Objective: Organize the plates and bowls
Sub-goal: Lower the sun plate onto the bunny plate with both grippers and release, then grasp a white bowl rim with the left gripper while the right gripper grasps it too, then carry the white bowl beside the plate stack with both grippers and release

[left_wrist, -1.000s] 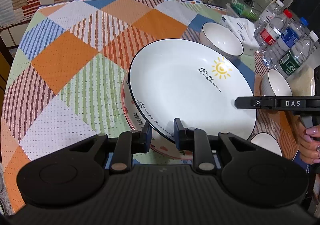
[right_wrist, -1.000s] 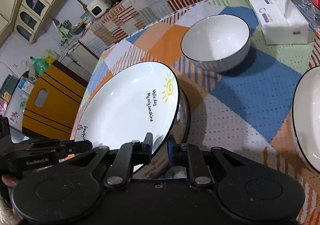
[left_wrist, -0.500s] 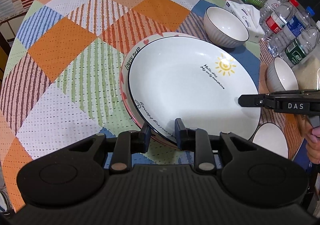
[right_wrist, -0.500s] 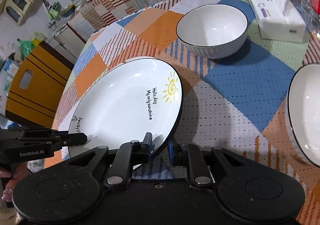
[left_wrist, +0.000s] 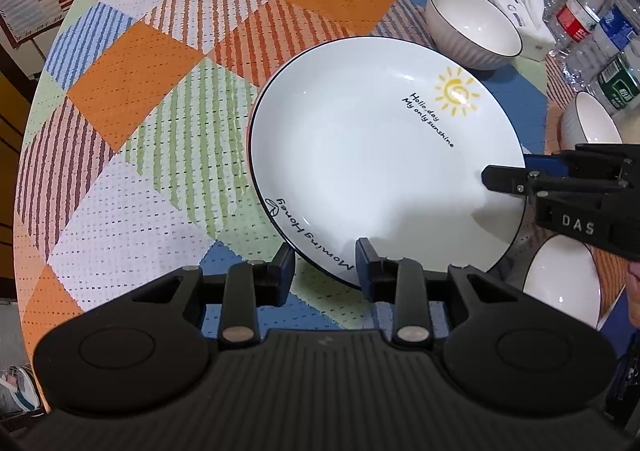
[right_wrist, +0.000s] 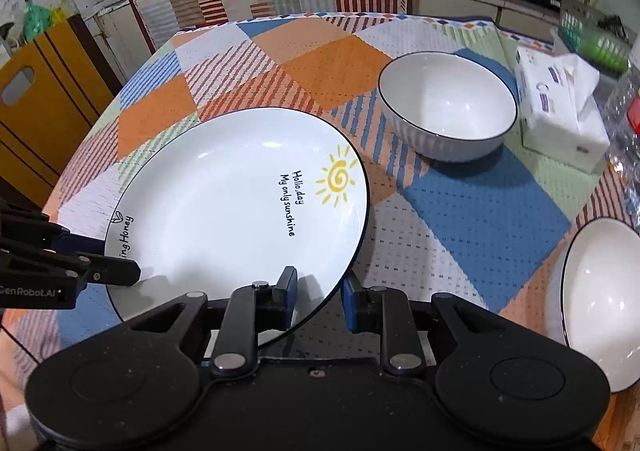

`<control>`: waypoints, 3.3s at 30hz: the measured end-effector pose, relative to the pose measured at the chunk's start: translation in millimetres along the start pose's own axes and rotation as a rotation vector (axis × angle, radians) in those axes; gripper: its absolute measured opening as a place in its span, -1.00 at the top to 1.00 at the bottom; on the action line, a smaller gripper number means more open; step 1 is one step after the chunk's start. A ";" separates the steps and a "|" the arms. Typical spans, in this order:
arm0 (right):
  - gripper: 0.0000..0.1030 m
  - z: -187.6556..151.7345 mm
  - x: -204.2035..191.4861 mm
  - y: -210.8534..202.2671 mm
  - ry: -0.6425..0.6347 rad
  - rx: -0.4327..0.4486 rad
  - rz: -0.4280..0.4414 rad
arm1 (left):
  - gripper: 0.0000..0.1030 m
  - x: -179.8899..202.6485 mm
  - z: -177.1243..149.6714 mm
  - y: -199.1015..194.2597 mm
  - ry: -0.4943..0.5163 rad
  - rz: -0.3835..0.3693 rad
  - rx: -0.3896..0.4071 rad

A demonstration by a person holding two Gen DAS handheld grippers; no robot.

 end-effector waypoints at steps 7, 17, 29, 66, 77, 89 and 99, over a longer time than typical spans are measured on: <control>0.42 -2.0 -2.1 -6.3 -0.076 0.056 -0.057 | 0.41 4.3 -5.0 -6.9 -0.022 0.017 0.031; 0.05 -27.7 17.0 -103.1 -0.108 0.234 -0.064 | 0.36 23.5 -23.6 -63.2 0.005 -0.036 0.100; -0.63 -84.1 1.4 -122.2 -0.257 0.207 0.065 | 0.22 76.0 -57.8 -67.2 0.044 -0.152 0.082; -0.87 -132.3 -64.7 -63.3 -0.352 0.115 0.147 | 0.70 56.4 -102.4 -33.9 -0.028 -0.208 -0.031; -0.87 -121.6 -103.0 -58.0 -0.337 0.180 0.180 | 0.70 20.7 -109.8 -43.2 -0.061 -0.130 -0.020; -0.86 -124.6 -119.4 -39.1 -0.398 0.174 0.158 | 0.69 12.0 -116.1 -29.8 -0.067 -0.110 -0.036; -0.87 -144.8 -92.6 -65.9 -0.337 0.169 0.078 | 0.62 7.7 -117.6 -40.6 -0.117 -0.128 -0.022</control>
Point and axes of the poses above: each gripper's, at about its wrist camera, not at the fingertips, and y roughly the way its jaws point, x to its right, z to its top, the point moved 6 cm from there along y, roughly the way its jaws point, and after that the axes turned 10 degrees about -y, right-handed, at the moved point
